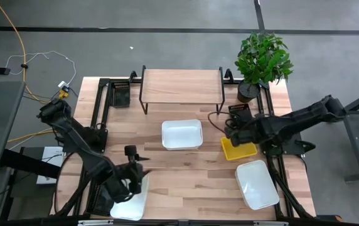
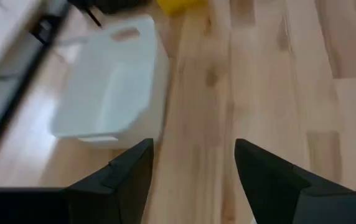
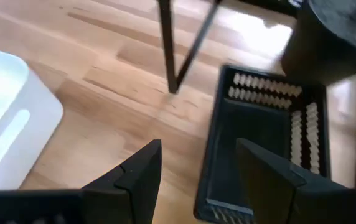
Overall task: Stack baskets on shelf by color
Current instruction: Stack the top left black bin on top of the bottom left black bin
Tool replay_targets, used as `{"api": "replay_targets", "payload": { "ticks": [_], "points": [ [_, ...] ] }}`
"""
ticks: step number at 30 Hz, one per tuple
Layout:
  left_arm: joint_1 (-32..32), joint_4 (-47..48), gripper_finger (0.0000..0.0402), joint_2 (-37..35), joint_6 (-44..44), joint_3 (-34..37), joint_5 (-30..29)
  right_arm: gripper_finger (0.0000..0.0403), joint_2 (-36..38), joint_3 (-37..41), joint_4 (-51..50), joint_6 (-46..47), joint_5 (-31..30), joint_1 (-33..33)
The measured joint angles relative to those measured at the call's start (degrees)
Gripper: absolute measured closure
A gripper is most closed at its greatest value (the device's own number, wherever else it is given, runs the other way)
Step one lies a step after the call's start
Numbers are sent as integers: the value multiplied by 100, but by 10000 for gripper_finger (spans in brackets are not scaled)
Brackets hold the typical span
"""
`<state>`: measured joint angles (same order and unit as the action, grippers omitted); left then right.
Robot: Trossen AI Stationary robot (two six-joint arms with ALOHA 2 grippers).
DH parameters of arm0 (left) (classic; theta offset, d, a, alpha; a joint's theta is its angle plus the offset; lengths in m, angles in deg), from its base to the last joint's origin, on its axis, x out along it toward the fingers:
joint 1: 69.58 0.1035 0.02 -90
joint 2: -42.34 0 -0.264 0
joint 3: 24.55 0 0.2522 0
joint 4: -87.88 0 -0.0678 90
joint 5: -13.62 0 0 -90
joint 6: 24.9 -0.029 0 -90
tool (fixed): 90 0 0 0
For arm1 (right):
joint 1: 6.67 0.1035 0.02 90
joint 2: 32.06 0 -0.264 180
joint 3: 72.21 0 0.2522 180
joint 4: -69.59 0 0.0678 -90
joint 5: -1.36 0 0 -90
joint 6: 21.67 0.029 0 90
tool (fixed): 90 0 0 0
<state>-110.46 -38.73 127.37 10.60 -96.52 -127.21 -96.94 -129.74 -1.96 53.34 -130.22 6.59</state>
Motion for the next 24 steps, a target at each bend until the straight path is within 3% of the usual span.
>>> {"api": "replay_targets", "payload": {
  "ticks": [5, 9, 13, 20, 24],
  "points": [
    [-303, 172, 188, -350, -34, -3, -505, 210, 1, 0, 190, -584, -262, -180],
    [-53, 173, 188, -876, -72, -8, -660, 210, 2, 0, 214, -607, -496, -175],
    [805, 687, 188, -1328, 361, -11, 127, 210, 2, 0, 302, -648, -415, -141],
    [2707, 2507, 188, -1660, 1192, -9, 1604, 210, 2, 0, 368, -808, -240, 58],
    [3758, 3080, 188, -1629, 993, 10, 2261, 210, 2, 0, 372, -819, -295, 128]
  ]
}}
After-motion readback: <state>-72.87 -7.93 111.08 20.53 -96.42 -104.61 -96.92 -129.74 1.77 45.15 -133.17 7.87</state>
